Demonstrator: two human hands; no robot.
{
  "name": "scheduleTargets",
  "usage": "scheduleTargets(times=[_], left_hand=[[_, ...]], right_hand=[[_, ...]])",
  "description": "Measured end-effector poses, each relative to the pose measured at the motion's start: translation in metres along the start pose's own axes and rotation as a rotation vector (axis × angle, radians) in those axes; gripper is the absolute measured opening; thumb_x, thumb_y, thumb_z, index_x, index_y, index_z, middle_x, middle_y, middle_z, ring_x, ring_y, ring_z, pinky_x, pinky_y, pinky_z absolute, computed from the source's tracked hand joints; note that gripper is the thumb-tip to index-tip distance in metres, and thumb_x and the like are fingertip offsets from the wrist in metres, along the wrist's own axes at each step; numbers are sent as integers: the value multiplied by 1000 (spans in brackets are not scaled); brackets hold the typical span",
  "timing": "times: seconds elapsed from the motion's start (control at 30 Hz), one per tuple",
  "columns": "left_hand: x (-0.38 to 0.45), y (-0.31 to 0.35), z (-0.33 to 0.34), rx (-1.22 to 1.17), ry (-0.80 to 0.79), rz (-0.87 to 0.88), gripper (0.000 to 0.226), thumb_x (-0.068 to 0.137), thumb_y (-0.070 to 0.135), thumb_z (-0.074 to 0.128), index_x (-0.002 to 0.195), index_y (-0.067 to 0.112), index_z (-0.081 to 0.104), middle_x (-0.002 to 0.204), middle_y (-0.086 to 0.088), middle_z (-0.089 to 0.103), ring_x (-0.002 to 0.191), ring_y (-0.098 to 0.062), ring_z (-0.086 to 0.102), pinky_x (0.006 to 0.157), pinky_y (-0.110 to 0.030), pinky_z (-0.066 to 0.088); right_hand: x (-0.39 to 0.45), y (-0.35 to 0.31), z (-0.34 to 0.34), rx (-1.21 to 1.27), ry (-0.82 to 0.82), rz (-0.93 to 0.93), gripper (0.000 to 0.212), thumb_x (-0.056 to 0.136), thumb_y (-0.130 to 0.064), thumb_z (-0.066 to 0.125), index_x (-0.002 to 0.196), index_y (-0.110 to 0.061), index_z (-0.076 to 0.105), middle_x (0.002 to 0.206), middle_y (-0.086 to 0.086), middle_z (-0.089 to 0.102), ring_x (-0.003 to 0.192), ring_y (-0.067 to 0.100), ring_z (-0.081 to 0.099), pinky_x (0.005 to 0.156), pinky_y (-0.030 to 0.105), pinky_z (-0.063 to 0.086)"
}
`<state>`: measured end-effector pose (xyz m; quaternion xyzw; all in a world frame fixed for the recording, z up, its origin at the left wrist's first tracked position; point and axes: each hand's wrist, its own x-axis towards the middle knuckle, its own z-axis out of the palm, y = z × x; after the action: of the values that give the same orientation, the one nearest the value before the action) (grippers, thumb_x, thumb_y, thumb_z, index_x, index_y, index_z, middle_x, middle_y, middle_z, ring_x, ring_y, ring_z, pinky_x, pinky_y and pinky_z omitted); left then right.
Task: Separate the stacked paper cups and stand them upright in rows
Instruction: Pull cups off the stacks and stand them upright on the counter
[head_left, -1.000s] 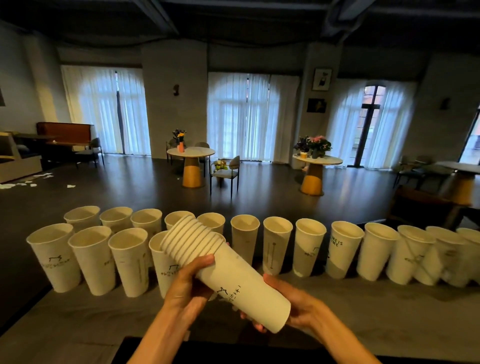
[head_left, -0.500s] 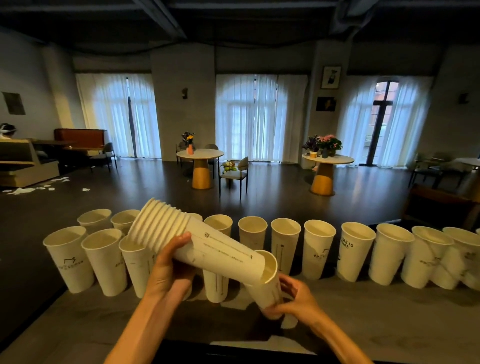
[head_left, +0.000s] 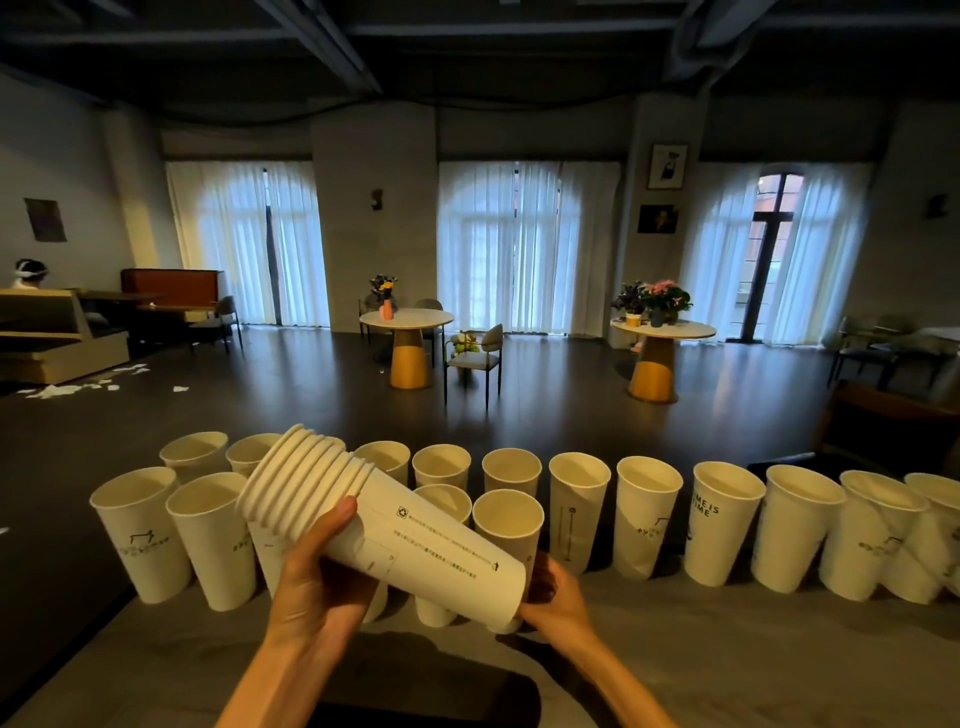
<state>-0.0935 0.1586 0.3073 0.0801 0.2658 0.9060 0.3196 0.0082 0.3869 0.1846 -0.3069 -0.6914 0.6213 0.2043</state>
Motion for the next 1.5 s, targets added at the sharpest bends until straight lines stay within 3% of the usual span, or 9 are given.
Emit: scheduleTargets(times=[0.1,0.27,0.4,0.53,0.9,1.03,1.13,1.37,1.5], left_hand=[[-3,-8,7,30,21,-53,88,43,16,92,125,21,60,110,-11,73,109,-31,63,74,-52,53],[-3,-35,19,53,2,-106,59,60,16,77,118,20,62,116,-13,71,115,-33,62,91,-56,51],[-4,-76,38,130,-79,-204,120,12,22,100,125,16,61,102,-12,76,108,-31,65,83,-50,52],[-6,-108,57,221,-63,-209,120,6,26,98,121,16,61,104,-13,73,104,-30,65,76,-45,53],[-10,-126,81,376,-30,23,85,32,29,86,113,17,65,102,-9,71,102,-28,63,78,-41,50],[1,-99,85,169,-31,15,54,64,16,76,117,20,63,99,-8,72,99,-26,65,75,-44,53],[7,-79,84,42,-30,17,57,72,24,73,127,22,60,117,-11,70,112,-28,64,88,-52,55],[9,-64,61,-5,-13,39,64,69,26,77,131,23,60,122,-9,71,117,-28,65,102,-56,48],[-2,-68,66,104,-67,38,44,72,21,66,116,19,65,99,-7,77,93,-22,74,86,-48,58]], right_hand=[[-1,9,-7,-29,8,28,80,56,-23,92,123,-34,50,116,-14,60,118,12,54,99,40,51],[-26,-8,-38,-13,64,60,27,78,-24,77,101,-12,68,99,5,71,94,21,69,69,23,56],[-55,-36,-70,361,-252,286,65,85,-61,49,114,-8,72,114,21,69,109,33,64,95,42,50],[-71,-38,-103,398,-546,245,76,85,-64,56,142,-13,48,130,25,57,119,39,55,100,49,44],[-61,-17,-129,-291,-181,-107,84,56,-36,93,123,-49,45,129,-21,51,118,1,49,107,33,42],[-49,8,-130,-132,-32,-73,101,54,-9,92,132,-42,38,132,-20,47,128,9,41,112,44,37],[-36,20,-120,-6,50,-54,116,40,-20,95,140,-30,36,136,-7,51,134,21,44,109,46,39],[-6,23,-97,46,39,-58,99,59,-13,92,141,-28,38,119,-16,52,132,21,46,105,43,42],[-5,18,-80,59,33,-39,95,63,-22,90,142,-25,38,136,-6,53,132,21,47,105,44,43]])
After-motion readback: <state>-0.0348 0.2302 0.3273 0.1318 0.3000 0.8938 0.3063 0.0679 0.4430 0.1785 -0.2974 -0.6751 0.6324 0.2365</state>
